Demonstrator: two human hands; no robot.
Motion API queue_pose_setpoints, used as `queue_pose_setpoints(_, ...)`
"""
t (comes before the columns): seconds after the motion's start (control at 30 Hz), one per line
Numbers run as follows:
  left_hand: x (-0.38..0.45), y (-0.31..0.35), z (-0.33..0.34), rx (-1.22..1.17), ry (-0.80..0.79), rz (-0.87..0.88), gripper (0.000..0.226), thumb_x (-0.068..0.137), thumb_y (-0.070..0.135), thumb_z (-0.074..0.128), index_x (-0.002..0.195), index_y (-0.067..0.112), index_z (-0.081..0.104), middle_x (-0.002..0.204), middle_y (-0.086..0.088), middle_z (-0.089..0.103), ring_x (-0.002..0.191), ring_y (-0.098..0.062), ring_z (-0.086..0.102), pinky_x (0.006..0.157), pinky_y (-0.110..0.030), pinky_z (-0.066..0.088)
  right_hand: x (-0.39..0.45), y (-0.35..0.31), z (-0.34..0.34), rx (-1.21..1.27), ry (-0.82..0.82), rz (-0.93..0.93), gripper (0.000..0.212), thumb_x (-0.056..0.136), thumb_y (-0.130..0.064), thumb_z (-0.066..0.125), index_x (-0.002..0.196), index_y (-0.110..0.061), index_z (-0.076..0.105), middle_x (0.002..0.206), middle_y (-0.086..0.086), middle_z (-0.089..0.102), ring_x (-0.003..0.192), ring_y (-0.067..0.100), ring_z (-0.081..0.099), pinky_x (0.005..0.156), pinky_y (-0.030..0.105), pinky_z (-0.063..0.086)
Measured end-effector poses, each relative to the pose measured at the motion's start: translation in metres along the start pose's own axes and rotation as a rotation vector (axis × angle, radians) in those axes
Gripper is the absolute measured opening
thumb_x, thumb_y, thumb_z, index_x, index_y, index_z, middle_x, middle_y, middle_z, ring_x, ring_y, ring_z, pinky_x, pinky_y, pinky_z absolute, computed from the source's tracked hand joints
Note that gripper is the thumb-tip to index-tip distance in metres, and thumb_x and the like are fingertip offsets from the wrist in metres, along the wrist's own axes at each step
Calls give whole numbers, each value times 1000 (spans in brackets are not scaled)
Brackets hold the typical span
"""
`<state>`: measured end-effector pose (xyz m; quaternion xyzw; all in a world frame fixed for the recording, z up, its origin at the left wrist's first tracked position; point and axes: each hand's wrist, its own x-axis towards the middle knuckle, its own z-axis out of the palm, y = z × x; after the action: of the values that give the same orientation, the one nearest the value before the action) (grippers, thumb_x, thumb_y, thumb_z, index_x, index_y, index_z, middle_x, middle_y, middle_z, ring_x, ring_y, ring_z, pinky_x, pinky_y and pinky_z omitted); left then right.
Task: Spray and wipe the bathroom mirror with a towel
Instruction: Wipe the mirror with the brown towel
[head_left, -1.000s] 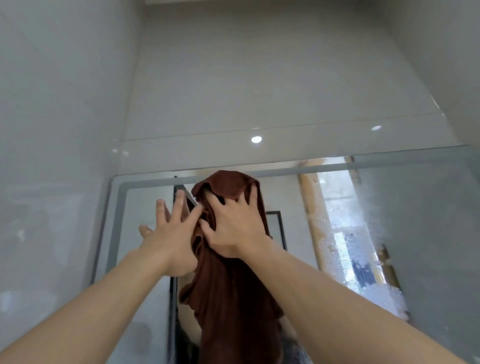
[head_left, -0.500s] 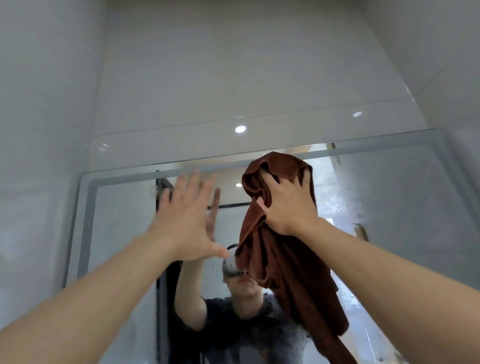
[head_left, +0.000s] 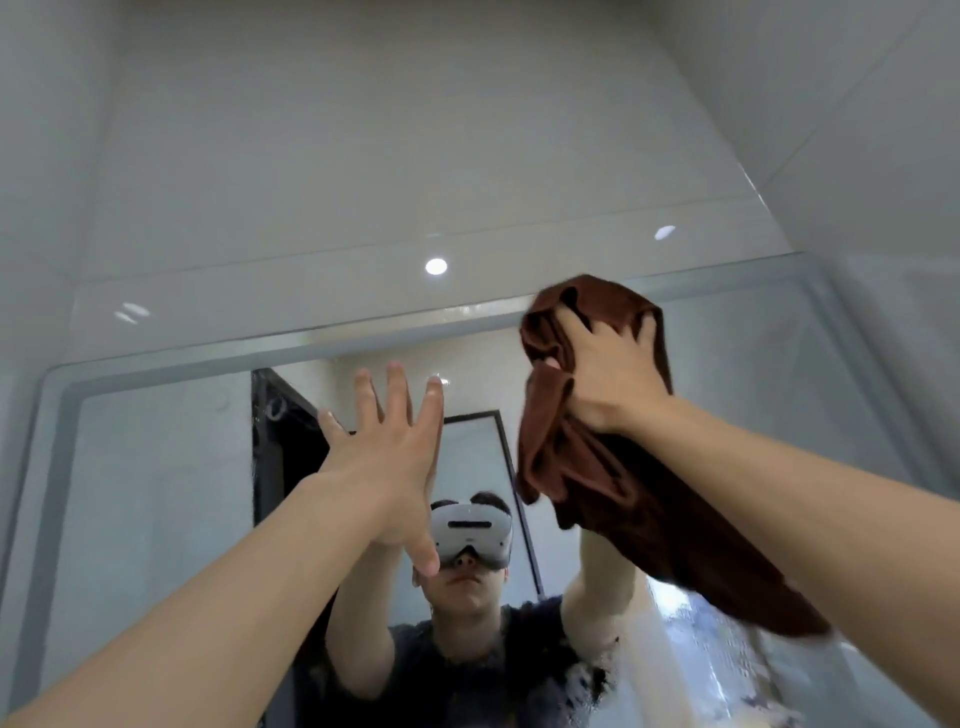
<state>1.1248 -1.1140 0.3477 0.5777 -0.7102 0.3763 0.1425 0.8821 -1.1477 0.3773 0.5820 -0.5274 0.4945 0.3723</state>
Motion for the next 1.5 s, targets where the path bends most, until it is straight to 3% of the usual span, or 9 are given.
queue_pose_setpoints(0.2,0,0,-2,-8,-32,-11,162,54,54,92,148,22,-36,154,-17,-45,142,-50,-36,114,-76,3,25,-79,10,-9,-18,-278,70,89,-51,37,155,-31,28,156,7,46,147,40,31,119,69,-2)
queue_pose_setpoints(0.33,4,-4,7,-19,56,-20,122,80,17,69,153,24,-29,155,-16,-43,145,-47,-32,116,-73,7,2,-84,17,74,5,-345,66,90,-44,37,155,-30,34,152,5,52,148,35,31,122,64,-4)
queue_pose_setpoints(0.5,-1,0,-1,-9,-43,-29,165,51,56,93,149,22,-36,153,-16,-47,142,-50,-36,114,-75,3,-39,-30,13,24,-46,-416,69,82,-46,43,148,-25,47,141,9,62,142,37,41,123,63,9)
queue_pose_setpoints(0.57,-2,3,-4,-7,-45,-34,168,49,59,93,147,21,-39,152,-17,-49,141,-51,-37,115,-76,4,-35,8,4,-16,-24,-341,72,80,-48,43,145,-20,51,137,15,64,137,40,46,122,62,13)
queue_pose_setpoints(0.67,-4,4,-4,-9,-35,-27,167,50,59,92,148,20,-37,153,-18,-47,141,-52,-36,115,-76,7,-18,48,-8,-27,12,-179,75,83,-52,37,151,-23,41,148,18,54,145,39,36,123,58,9)
queue_pose_setpoints(0.83,-2,6,-4,-31,-32,-44,168,49,55,95,148,20,-37,152,-18,-48,140,-51,-37,114,-77,5,0,20,-2,5,-14,6,76,86,-52,34,157,-28,24,151,23,47,147,43,30,122,65,3)
queue_pose_setpoints(1.2,-12,4,10,-151,180,37,159,42,76,82,145,46,-36,162,-3,-35,147,-31,-36,118,-68,-9,-75,-8,13,60,-21,-212,71,86,-48,43,154,-31,32,133,6,66,137,36,46,125,58,1)
queue_pose_setpoints(1.4,22,100,-14,-218,300,125,138,70,44,80,148,34,-34,166,-4,-23,153,-35,-20,120,-67,7,-80,28,5,90,-9,-352,74,84,-43,51,155,-29,33,156,-1,47,151,25,29,126,54,2)
queue_pose_setpoints(1.5,29,123,-9,-255,262,68,149,67,59,81,147,23,-39,166,-4,-26,152,-38,-22,119,-70,6,-73,68,-4,24,-17,-324,74,82,-44,50,153,-24,39,151,7,53,149,31,32,127,54,2)
